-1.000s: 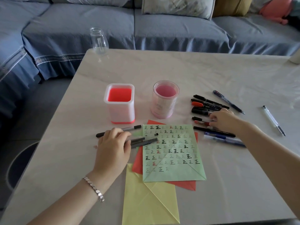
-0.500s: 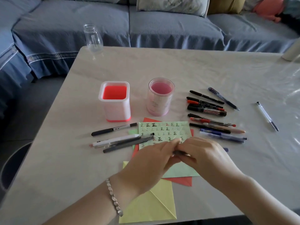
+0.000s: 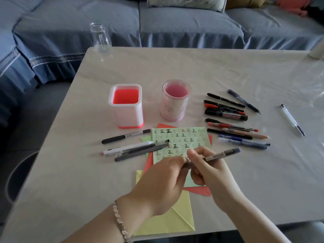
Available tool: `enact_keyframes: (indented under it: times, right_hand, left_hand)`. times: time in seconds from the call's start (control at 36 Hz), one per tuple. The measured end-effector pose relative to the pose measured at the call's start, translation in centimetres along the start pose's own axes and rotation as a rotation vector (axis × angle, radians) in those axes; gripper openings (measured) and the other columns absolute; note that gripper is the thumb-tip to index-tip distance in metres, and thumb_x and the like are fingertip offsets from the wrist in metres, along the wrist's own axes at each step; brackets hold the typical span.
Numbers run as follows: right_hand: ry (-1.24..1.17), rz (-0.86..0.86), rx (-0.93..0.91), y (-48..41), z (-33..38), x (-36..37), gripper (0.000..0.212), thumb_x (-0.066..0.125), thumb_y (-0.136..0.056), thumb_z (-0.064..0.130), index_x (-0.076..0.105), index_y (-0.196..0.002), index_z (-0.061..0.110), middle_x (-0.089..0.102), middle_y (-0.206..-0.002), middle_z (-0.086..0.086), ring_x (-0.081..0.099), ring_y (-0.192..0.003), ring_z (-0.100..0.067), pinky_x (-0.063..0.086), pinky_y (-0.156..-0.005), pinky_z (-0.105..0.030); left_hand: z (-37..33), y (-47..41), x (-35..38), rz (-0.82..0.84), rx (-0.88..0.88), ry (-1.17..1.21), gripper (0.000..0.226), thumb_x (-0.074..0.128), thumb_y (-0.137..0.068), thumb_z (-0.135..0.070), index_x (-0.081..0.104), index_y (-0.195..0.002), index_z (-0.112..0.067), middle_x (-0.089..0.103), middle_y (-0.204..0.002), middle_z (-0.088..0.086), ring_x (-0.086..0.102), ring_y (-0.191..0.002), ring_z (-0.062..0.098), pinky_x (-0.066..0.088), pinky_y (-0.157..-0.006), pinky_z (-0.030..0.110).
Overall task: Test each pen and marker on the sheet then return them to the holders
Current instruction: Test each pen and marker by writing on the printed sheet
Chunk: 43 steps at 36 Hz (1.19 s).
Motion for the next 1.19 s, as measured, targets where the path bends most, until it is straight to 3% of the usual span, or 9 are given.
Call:
enact_keyframes:
  times: [0.14, 0.31, 0.44, 0.58, 0.67, 0.75, 0.83, 0.97, 1.19]
  right_hand:
    - [0.153, -0.137, -0.077, 0.3, 0.3, -0.6, 0.040, 0.062, -0.084, 0.025, 0.041, -0.053, 0.013, 0.038, -0.038, 0.000, 0.033, -0.035, -0.012, 0.031, -0.040, -0.021]
    - [0.071, -0.096, -0.089, 0.8, 0.2, -0.5, 0.040, 0.053, -0.090, 0.013, 0.034, -0.054, 0.010, 0.032, -0.038, 0.005, 0.030, -0.034, -0.007, 0.034, -0.050, -0.028]
    - [-0.022, 0.028, -0.088, 1.1, 0.1, -0.3, 0.039, 0.050, -0.092, 0.007, 0.032, -0.057, 0.008, 0.033, -0.040, 0.004, 0.032, -0.034, -0.005, 0.035, -0.038, -0.017]
    - [0.009, 0.069, -0.176, 1.8, 0.8, -0.6, 0.037, 0.061, -0.082, 0.019, 0.036, -0.057, 0.007, 0.037, -0.037, 0.006, 0.032, -0.032, -0.005, 0.030, -0.036, -0.015]
    - [-0.026, -0.090, -0.210, 1.6, 0.7, -3.2, 0.030, 0.051, -0.081, 0.021, 0.040, -0.062, 0.001, 0.037, -0.037, 0.007, 0.028, -0.033, -0.007, 0.024, -0.035, -0.016]
    - [-0.008, -0.241, -0.151, 1.2, -0.4, -5.6, 0.032, 0.045, -0.092, 0.016, 0.042, -0.062, 0.006, 0.039, -0.037, 0.005, 0.030, -0.034, -0.007, 0.028, -0.037, -0.016]
    - [-0.010, -0.276, -0.078, 1.0, -1.9, -6.5, 0.032, 0.044, -0.094, 0.021, 0.048, -0.065, 0.007, 0.045, -0.039, 0.000, 0.037, -0.036, -0.012, 0.035, -0.040, -0.019]
    - [-0.063, -0.245, -0.056, 0.9, -2.8, -6.1, 0.030, 0.047, -0.089, 0.026, 0.056, -0.070, 0.004, 0.062, -0.051, -0.009, 0.058, -0.043, -0.019, 0.047, -0.041, -0.022]
    - [0.111, -0.373, -0.205, 0.9, -2.0, -6.2, 0.023, 0.063, -0.082, 0.012, 0.055, -0.063, 0.002, 0.058, -0.043, -0.004, 0.054, -0.037, -0.013, 0.045, -0.040, -0.019]
  left_hand:
    - [-0.7, 0.1, 0.8, 0.074, 0.015, 0.061, 0.020, 0.031, -0.100, -0.025, 0.050, -0.101, -0.018, 0.056, -0.087, -0.007, 0.052, -0.079, 0.007, 0.036, -0.076, 0.012]
    - [-0.6, 0.0, 1.4, 0.116, 0.011, 0.145, 0.030, 0.034, -0.097, -0.037, 0.053, -0.100, -0.015, 0.062, -0.079, -0.002, 0.053, -0.065, 0.008, 0.045, -0.069, 0.032]
    - [-0.7, 0.1, 1.5, 0.162, -0.020, 0.216, 0.019, 0.041, -0.098, -0.032, 0.059, -0.106, -0.030, 0.068, -0.087, -0.015, 0.061, -0.087, 0.009, 0.024, -0.077, -0.004]
    - [-0.1, 0.9, 2.6, 0.298, -0.055, 0.249, 0.020, 0.035, -0.095, -0.051, 0.046, -0.107, -0.040, 0.063, -0.073, -0.009, 0.057, -0.069, 0.012, 0.046, -0.073, 0.031]
    - [2.3, 1.6, 1.3, 0.192, -0.142, 0.086, 0.021, 0.030, -0.096, -0.041, 0.034, -0.112, -0.027, 0.041, -0.058, -0.007, 0.041, -0.050, 0.005, 0.034, -0.054, 0.020]
    - [4.9, 2.6, -1.1, -0.043, -0.219, -0.094, 0.011, 0.028, -0.100, -0.024, 0.038, -0.103, -0.020, 0.046, -0.071, -0.011, 0.048, -0.061, -0.004, 0.037, -0.059, 0.009]
    - [6.5, 3.5, -2.4, -0.202, -0.148, -0.332, 0.009, 0.051, -0.090, -0.006, 0.046, -0.091, -0.014, 0.052, -0.086, -0.004, 0.048, -0.075, 0.003, 0.036, -0.061, 0.002]
    - [8.1, 4.1, -2.9, -0.357, -0.074, -0.569, 0.020, 0.074, -0.068, 0.006, 0.064, -0.083, -0.004, 0.056, -0.092, 0.010, 0.045, -0.087, 0.017, 0.039, -0.077, 0.033]
    - [6.0, 3.9, -2.2, -0.411, -0.005, -0.428, 0.030, 0.043, -0.084, -0.014, 0.051, -0.113, -0.017, 0.046, -0.117, 0.007, 0.046, -0.106, 0.023, 0.031, -0.096, 0.032]
Point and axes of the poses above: each hand's wrist, its own y-axis away from the middle knuckle, its own x-axis out of the palm, z = x × y, the point moved 9 cm from there along -y, towards the middle knuckle
